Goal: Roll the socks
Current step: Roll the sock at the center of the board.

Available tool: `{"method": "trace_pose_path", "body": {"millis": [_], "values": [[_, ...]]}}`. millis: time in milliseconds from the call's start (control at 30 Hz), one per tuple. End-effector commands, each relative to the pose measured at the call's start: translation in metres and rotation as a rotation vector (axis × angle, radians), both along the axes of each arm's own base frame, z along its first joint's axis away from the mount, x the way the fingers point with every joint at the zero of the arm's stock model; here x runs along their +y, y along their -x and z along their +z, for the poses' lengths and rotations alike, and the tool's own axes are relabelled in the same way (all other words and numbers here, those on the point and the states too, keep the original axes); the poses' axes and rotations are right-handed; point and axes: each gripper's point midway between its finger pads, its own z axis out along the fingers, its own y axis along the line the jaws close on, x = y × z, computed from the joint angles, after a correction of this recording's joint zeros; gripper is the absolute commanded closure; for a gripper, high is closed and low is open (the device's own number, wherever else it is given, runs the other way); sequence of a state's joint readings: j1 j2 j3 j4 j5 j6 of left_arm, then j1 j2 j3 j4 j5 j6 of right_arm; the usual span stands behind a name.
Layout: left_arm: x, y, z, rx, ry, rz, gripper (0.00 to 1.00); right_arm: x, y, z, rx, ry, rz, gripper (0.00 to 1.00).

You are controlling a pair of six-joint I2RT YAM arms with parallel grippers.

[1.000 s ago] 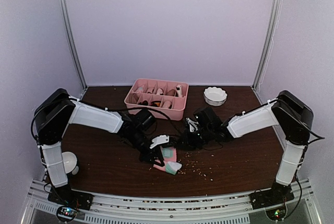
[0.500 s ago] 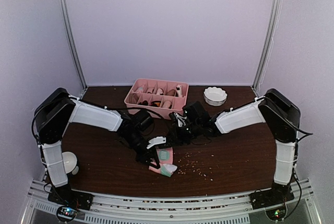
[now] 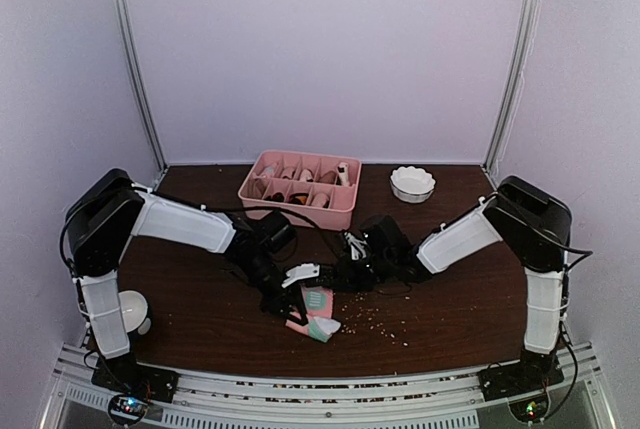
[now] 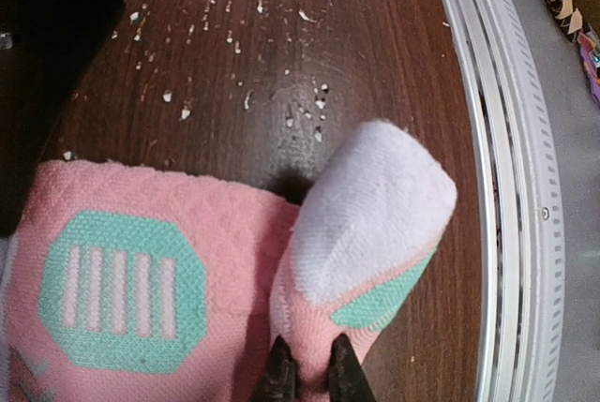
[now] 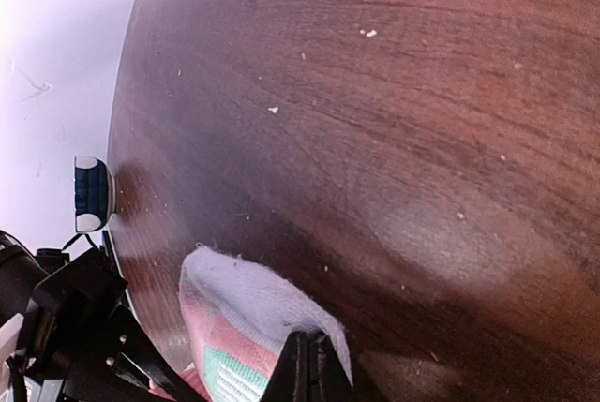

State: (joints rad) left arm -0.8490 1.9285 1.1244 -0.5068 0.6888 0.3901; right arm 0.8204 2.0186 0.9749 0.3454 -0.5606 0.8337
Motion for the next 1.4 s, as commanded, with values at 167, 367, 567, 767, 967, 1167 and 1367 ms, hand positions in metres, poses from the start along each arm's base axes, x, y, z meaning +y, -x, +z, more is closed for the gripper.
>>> {"method": "trace_pose_path", "body": {"millis": [167,367,567,767,967,1167,1367], "values": [[0.01,-0.008,-0.036,-0.055,-0.116,-0.003,1.0,-0.067,0.016,-0.052,0.031,0.325,-0.043,1.0],[-0.008,-0.022,-0.04,-0.054,-0.099,0.001,1.0,-0.128,0.01,-0.063,0.027,0.428,-0.138,1.0],[-0.026,-0.032,-0.048,-0.028,-0.082,-0.004,1.0,-0.148,0.002,-0.052,-0.015,0.445,-0.165,1.0],[-0.024,-0.023,-0.066,0.059,-0.111,-0.007,1.0,-0.153,-0.009,-0.017,-0.156,0.415,-0.187,0.91],[-0.015,-0.017,-0.072,0.116,-0.12,0.007,1.0,-0.175,-0.018,0.011,-0.279,0.455,-0.275,0.0],[-0.009,-0.016,-0.076,0.189,-0.12,0.028,1.0,-0.196,-0.022,0.068,-0.465,0.312,-0.449,0.0],[-0.003,-0.013,-0.082,0.225,-0.131,0.032,1.0,-0.187,-0.005,0.118,-0.714,0.135,-0.397,0.01]]}}
